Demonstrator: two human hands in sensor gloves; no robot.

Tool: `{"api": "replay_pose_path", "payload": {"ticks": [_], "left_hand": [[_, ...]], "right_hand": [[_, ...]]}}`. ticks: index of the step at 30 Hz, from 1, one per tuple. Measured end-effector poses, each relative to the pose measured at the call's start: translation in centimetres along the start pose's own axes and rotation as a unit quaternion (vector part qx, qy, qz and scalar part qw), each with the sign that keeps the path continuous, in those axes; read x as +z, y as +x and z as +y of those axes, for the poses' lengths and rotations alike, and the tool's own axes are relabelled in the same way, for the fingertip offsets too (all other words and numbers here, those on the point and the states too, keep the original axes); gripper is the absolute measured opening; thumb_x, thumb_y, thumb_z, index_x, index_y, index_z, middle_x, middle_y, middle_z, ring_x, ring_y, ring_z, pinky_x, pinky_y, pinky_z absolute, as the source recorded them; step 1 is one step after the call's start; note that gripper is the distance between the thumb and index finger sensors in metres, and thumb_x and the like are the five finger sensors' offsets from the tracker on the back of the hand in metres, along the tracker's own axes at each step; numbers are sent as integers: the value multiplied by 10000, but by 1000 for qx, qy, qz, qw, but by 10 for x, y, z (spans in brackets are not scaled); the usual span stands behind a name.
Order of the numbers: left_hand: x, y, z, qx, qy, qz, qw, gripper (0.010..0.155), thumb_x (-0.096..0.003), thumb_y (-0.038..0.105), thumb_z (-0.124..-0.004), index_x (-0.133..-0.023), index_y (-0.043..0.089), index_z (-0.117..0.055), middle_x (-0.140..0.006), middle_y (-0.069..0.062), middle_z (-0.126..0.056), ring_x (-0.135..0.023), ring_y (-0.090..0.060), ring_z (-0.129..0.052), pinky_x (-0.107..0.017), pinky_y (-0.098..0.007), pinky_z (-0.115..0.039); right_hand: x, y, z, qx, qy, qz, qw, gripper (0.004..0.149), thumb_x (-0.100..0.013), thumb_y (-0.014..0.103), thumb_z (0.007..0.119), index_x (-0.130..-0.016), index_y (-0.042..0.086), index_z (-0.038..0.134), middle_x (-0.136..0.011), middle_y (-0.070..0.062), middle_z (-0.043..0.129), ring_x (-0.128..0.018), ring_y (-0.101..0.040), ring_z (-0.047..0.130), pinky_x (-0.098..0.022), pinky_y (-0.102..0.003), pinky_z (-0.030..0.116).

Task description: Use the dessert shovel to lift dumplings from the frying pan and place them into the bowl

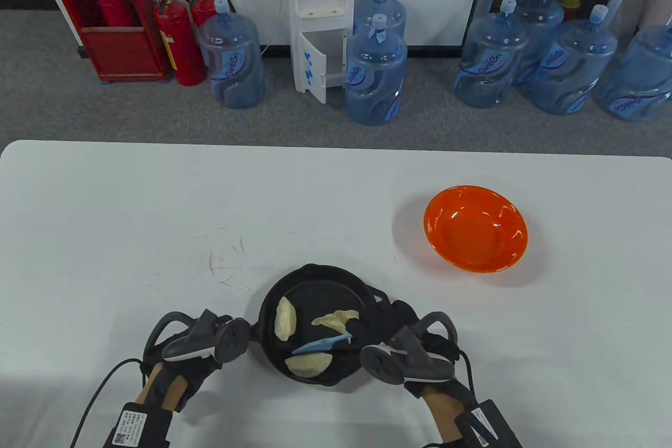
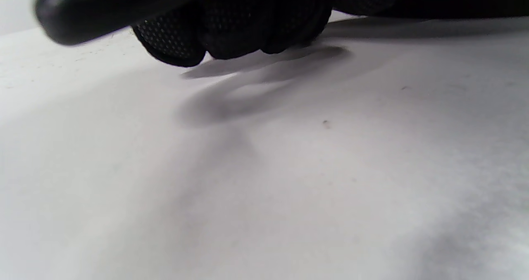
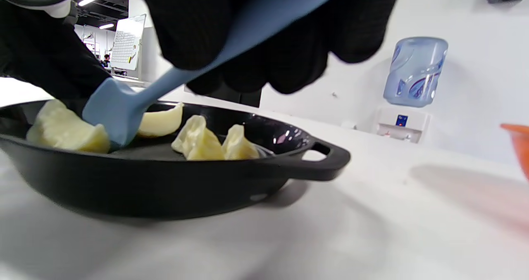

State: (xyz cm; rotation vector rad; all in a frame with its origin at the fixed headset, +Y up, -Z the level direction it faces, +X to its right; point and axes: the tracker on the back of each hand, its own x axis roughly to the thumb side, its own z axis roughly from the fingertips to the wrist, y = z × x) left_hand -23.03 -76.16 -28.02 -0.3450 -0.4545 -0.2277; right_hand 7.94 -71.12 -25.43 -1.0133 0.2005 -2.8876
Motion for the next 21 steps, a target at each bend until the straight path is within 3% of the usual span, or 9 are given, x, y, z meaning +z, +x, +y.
{"api": "replay_pose_path", "payload": {"ticks": [13, 21], "left_hand": [[0, 0, 0, 0, 5, 0, 1000, 515, -580, 451, -604, -1063, 272, -603, -795, 108, -837, -610, -99, -937, -703, -490, -797], [0, 0, 0, 1, 3, 0, 1000, 514, -581, 452, -604, -1063, 273, -601, -798, 108, -834, -615, -99, -936, -706, -492, -793]], "right_hand": [[-1, -15, 6, -105, 88, 21, 990, 430, -585, 300, 744, -1002, 268, 843, -923, -50, 881, -670, -240, 935, -603, -463, 781], [-1, -20, 12, -138, 89, 22, 986, 426, -588, 355, 742, -968, 218, 879, -826, -82, 928, -519, -215, 961, -481, -429, 826]]}}
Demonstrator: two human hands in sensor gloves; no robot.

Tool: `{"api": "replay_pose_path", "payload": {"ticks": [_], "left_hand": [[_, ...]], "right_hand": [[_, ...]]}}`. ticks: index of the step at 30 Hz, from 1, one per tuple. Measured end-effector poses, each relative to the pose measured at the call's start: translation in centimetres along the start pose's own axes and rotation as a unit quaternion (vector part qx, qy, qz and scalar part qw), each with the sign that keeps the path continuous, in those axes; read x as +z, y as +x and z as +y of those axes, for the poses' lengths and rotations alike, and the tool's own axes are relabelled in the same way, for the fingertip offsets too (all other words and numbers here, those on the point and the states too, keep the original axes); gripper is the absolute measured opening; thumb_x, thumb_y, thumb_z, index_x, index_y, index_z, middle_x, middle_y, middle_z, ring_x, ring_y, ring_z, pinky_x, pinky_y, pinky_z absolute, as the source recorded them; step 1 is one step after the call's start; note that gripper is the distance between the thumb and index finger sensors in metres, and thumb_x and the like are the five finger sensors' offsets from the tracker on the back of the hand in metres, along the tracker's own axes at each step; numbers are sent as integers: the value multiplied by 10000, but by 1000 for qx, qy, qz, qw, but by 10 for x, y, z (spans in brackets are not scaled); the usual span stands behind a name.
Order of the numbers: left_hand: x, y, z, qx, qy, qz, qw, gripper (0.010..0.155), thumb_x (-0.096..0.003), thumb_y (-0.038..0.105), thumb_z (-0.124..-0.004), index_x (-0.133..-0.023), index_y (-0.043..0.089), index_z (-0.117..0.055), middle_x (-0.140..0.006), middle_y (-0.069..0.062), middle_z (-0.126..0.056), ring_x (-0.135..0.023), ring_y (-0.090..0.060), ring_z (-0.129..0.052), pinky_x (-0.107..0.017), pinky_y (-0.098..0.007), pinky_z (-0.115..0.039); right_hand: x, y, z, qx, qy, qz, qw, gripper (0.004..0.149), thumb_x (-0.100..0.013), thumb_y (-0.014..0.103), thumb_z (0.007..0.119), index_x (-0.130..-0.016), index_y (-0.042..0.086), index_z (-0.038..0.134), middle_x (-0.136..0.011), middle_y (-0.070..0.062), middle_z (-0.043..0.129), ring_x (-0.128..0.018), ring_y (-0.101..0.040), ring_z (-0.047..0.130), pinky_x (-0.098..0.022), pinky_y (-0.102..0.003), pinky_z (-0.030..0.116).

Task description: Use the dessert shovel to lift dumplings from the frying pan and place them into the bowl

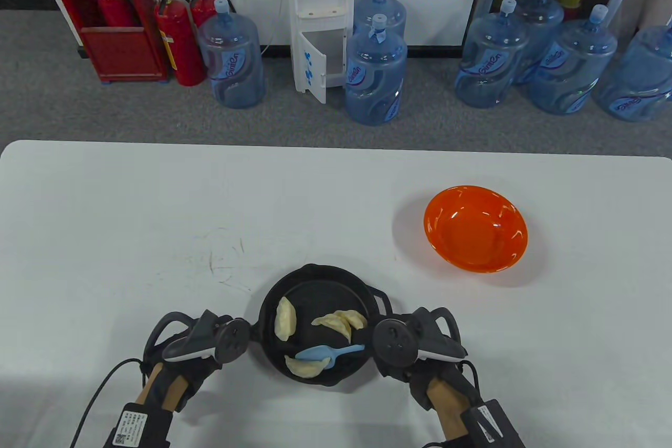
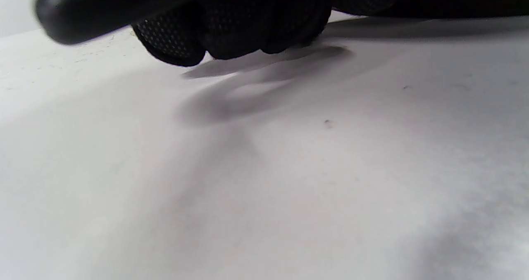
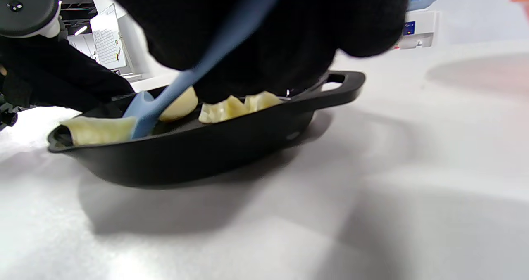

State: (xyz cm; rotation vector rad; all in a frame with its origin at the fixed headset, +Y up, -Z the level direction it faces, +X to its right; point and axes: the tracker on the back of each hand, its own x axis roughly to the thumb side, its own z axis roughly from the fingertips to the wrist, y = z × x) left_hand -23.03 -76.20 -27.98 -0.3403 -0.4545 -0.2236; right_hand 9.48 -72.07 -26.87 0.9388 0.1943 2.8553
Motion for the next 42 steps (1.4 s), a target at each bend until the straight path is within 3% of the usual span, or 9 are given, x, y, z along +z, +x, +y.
{"api": "replay_pose_path", "payload": {"ticks": [1, 3, 17, 25, 42], "left_hand": [[0, 0, 0, 0, 0, 0, 1000, 514, -581, 452, -604, -1062, 273, -601, -798, 110, -834, -615, -98, -936, -707, -490, -793], [0, 0, 0, 1, 0, 0, 1000, 514, -581, 453, -604, -1063, 272, -600, -798, 110, -834, -616, -99, -936, -708, -490, -792], [0, -1, 0, 3, -1, -1, 1000, 515, -583, 455, -604, -1064, 271, -597, -806, 108, -831, -627, -101, -935, -716, -491, -784], [0, -1, -1, 5, -2, -1, 1000, 515, -584, 458, -606, -1064, 272, -596, -817, 106, -830, -643, -105, -937, -723, -493, -778], [0, -3, 0, 10, -9, -2, 1000, 531, -584, 482, -599, -1073, 275, -592, -846, 98, -832, -676, -121, -944, -740, -497, -763]], "right_hand": [[0, 0, 0, 6, -5, 1, 1000, 439, -590, 444, 755, -948, 229, 890, -793, -72, 942, -474, -195, 964, -441, -414, 836], [-1, 1, 1, 10, -11, 8, 1000, 429, -588, 484, 765, -915, 245, 908, -744, -55, 959, -412, -169, 961, -384, -391, 843], [-5, -12, 5, -106, 23, 39, 993, 416, -600, 464, 744, -918, 248, 904, -713, -34, 964, -365, -126, 943, -336, -355, 838], [2, -29, -5, -171, -6, 52, 984, 420, -608, 462, 735, -928, 242, 896, -714, -36, 962, -360, -118, 942, -328, -347, 838], [15, -54, -14, -206, -68, 113, 970, 422, -615, 452, 723, -940, 236, 884, -715, -44, 959, -334, -102, 945, -302, -332, 841]]}}
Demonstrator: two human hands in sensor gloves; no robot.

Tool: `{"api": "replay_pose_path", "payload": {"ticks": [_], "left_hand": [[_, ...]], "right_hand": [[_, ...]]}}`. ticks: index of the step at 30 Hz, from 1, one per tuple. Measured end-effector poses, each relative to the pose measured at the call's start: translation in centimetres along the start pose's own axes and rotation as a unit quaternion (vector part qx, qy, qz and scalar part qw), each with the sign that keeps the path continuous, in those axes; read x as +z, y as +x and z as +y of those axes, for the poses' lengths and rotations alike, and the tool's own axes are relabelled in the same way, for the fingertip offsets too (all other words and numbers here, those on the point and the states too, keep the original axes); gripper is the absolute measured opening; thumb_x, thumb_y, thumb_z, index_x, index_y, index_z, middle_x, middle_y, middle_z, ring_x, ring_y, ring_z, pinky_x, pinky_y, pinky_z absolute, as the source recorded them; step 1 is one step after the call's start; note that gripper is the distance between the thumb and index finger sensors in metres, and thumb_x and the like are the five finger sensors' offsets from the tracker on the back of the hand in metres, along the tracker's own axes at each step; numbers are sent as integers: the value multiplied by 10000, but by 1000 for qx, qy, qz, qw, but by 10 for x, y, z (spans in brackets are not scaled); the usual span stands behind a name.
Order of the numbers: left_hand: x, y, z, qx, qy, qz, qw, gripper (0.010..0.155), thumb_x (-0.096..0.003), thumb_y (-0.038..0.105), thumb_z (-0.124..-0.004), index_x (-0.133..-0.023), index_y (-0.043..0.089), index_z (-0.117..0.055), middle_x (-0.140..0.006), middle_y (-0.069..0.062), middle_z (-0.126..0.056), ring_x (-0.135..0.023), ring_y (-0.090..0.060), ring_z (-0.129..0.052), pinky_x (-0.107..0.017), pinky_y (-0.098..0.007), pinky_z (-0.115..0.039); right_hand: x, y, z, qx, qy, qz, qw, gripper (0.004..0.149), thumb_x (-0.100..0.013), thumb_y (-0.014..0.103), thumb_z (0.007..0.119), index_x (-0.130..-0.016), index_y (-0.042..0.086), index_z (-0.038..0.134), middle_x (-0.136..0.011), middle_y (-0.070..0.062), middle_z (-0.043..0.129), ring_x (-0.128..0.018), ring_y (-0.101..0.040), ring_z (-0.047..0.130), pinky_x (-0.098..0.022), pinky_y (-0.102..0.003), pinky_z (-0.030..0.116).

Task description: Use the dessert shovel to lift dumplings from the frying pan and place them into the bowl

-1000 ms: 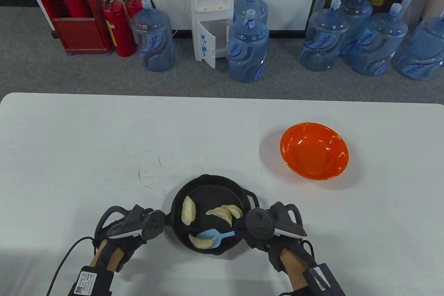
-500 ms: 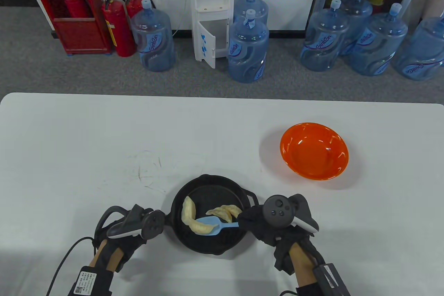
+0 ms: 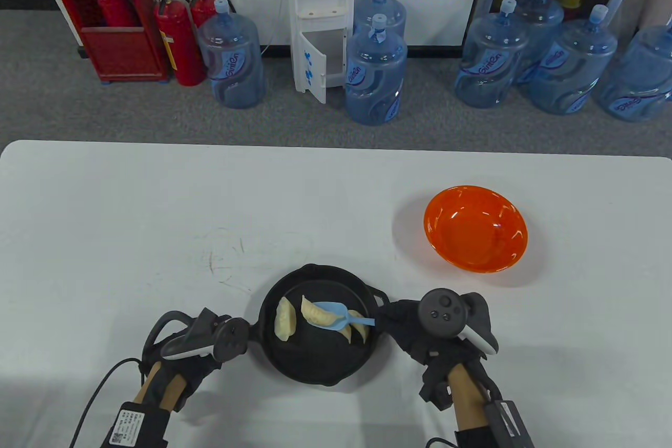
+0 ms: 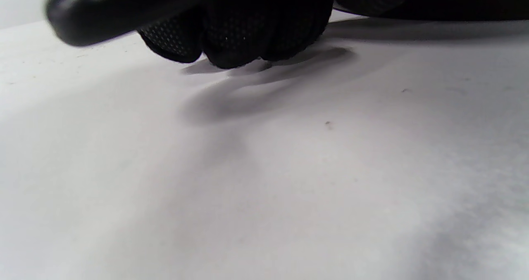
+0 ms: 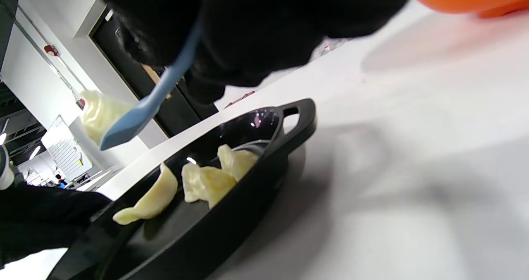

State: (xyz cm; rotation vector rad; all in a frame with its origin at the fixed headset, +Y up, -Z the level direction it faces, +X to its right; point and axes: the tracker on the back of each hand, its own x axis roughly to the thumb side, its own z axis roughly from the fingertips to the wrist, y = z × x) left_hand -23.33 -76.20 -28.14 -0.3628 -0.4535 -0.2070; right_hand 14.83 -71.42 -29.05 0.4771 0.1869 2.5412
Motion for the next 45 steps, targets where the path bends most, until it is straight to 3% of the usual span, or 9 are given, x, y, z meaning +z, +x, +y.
{"api": "replay_pose_path", "payload": {"ticks": [9, 15, 27, 39, 45], "left_hand": [[0, -2, 0, 6, -3, -1, 1000, 544, -583, 494, -590, -1079, 269, -591, -854, 92, -831, -685, -128, -942, -745, -502, -755], [0, -2, 0, 4, -4, 0, 1000, 548, -582, 497, -590, -1081, 269, -588, -855, 92, -831, -686, -128, -942, -745, -502, -755], [0, -2, 0, 7, -5, -1, 1000, 551, -582, 499, -589, -1082, 268, -587, -856, 92, -830, -688, -129, -941, -747, -503, -753], [0, -3, 0, 10, -4, -1, 1000, 547, -582, 497, -598, -1079, 270, -590, -856, 93, -830, -688, -131, -941, -748, -504, -751], [0, -4, -1, 13, -3, -2, 1000, 547, -582, 497, -599, -1079, 268, -590, -856, 91, -829, -689, -130, -940, -748, -505, -751]], "right_hand": [[1, -19, -18, -25, -32, 40, 998, 425, -618, 443, 719, -951, 229, 875, -726, -54, 952, -335, -112, 943, -304, -340, 835], [2, -33, -42, -19, -85, 76, 993, 428, -618, 439, 718, -957, 226, 869, -734, -58, 947, -337, -116, 942, -306, -343, 833], [10, -72, -79, -9, -166, 191, 967, 434, -621, 421, 723, -971, 199, 851, -758, -75, 932, -364, -143, 937, -328, -366, 818], [21, -117, -92, -3, -184, 287, 940, 429, -626, 418, 720, -975, 204, 851, -764, -81, 926, -369, -153, 927, -332, -372, 805], [20, -130, -97, 48, -168, 310, 935, 426, -623, 422, 723, -970, 213, 857, -759, -76, 929, -372, -151, 925, -334, -370, 803]]}}
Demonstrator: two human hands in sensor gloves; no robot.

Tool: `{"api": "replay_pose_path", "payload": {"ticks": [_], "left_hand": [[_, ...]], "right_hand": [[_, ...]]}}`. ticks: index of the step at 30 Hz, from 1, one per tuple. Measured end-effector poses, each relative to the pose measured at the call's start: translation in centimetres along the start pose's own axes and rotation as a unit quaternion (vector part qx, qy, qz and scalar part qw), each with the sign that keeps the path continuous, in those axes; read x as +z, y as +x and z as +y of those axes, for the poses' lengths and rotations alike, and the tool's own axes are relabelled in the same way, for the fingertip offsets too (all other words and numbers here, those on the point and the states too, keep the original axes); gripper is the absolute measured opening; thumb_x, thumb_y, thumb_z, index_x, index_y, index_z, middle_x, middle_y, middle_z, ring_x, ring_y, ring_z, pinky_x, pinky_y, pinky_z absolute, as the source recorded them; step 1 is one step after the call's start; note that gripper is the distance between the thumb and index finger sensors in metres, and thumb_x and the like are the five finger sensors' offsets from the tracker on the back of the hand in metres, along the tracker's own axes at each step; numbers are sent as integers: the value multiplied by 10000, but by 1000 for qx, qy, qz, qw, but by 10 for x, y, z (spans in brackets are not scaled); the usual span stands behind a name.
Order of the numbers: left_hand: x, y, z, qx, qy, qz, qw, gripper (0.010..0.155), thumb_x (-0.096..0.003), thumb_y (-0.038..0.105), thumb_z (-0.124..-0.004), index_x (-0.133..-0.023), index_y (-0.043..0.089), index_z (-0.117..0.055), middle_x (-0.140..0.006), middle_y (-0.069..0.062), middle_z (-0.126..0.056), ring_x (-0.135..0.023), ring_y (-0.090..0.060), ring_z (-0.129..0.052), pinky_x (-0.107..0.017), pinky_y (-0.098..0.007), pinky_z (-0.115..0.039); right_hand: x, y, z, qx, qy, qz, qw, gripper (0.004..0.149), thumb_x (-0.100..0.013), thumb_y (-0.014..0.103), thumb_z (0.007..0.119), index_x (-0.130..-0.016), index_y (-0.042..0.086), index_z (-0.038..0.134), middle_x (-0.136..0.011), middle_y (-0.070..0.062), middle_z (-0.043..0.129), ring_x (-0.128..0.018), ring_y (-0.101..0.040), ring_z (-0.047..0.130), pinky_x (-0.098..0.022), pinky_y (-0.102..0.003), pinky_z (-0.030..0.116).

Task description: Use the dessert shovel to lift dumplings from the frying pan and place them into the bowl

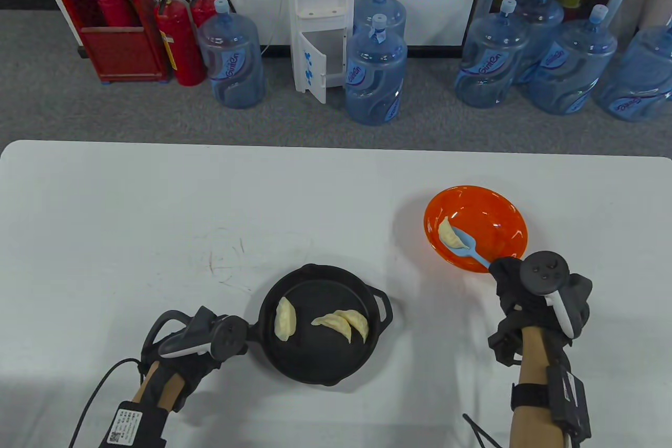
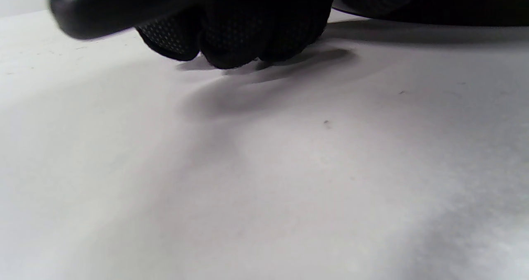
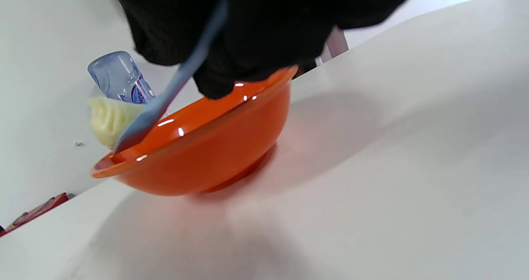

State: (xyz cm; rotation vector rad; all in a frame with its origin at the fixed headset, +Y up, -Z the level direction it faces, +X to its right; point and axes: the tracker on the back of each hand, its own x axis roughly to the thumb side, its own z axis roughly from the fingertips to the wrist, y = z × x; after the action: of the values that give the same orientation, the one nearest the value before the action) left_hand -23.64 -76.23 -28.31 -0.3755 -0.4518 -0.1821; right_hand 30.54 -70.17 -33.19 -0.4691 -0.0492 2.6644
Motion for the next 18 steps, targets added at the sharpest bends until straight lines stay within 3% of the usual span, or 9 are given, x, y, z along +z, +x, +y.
{"api": "replay_pose_path", "payload": {"ticks": [12, 18], "left_hand": [[0, -1, 0, 6, 0, -1, 1000, 546, -582, 498, -602, -1078, 271, -591, -856, 93, -829, -690, -130, -938, -749, -504, -749], [0, -1, 0, 6, 0, -1, 1000, 546, -581, 498, -604, -1078, 270, -591, -857, 93, -829, -690, -131, -938, -749, -503, -749]], "right_hand": [[-11, 18, 4, 114, 1, -18, 993, 422, -615, 428, 733, -965, 231, 865, -765, -69, 930, -388, -159, 925, -350, -377, 799], [-9, 32, 7, 192, -24, -35, 980, 416, -608, 435, 747, -961, 248, 865, -774, -61, 929, -406, -165, 929, -365, -383, 799]]}}
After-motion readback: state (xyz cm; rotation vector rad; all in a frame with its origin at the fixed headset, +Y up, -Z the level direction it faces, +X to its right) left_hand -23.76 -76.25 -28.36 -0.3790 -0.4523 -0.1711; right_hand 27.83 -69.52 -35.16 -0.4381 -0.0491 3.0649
